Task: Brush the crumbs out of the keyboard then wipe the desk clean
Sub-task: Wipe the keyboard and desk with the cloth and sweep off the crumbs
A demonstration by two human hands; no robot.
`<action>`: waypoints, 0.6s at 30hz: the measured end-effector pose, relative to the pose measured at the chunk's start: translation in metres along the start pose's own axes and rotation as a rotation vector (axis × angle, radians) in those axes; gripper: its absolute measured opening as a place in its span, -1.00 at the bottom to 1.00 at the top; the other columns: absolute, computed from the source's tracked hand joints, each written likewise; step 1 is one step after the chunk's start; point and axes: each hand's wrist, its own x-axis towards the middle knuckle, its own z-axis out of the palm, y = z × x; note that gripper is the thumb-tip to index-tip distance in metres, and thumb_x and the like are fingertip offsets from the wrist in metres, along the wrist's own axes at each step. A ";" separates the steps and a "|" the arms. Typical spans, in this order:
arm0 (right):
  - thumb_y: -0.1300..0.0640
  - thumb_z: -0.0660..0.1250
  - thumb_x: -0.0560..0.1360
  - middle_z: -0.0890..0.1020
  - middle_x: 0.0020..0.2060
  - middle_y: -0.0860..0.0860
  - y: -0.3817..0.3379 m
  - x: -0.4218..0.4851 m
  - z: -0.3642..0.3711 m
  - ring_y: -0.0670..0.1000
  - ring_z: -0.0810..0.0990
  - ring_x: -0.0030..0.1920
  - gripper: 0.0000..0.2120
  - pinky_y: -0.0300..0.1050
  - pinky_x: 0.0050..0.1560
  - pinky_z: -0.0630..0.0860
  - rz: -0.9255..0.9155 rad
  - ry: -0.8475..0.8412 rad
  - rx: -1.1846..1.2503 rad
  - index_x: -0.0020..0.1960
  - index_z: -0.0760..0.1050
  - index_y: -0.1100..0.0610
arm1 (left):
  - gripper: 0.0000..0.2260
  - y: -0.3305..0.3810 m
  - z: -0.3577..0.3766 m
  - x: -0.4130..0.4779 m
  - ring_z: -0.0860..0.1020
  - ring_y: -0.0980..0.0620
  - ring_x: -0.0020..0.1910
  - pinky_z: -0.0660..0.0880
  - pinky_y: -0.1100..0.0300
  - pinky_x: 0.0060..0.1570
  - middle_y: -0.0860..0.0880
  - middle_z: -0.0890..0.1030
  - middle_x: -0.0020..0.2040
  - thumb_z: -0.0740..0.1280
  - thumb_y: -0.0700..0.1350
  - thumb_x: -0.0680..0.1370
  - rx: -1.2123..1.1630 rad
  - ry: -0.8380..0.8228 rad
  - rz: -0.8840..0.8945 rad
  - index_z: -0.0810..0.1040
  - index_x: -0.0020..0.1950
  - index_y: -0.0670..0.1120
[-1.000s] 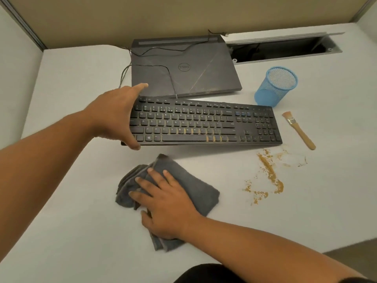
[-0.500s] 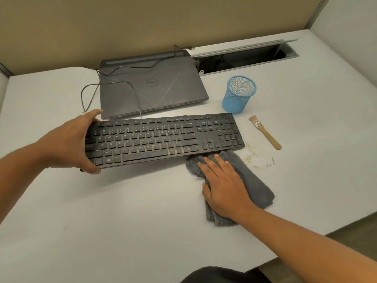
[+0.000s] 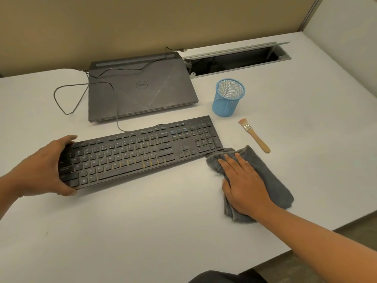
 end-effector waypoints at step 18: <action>0.25 0.30 0.51 0.47 0.35 0.09 0.030 0.027 -0.029 0.18 0.41 0.29 -0.57 0.19 0.26 0.46 0.079 0.102 0.158 0.35 0.53 0.00 | 0.19 -0.026 0.036 -0.021 0.50 -0.04 0.12 0.47 -0.02 0.11 0.05 0.46 0.24 0.68 0.10 -0.16 -0.106 0.041 -0.022 0.12 0.34 0.43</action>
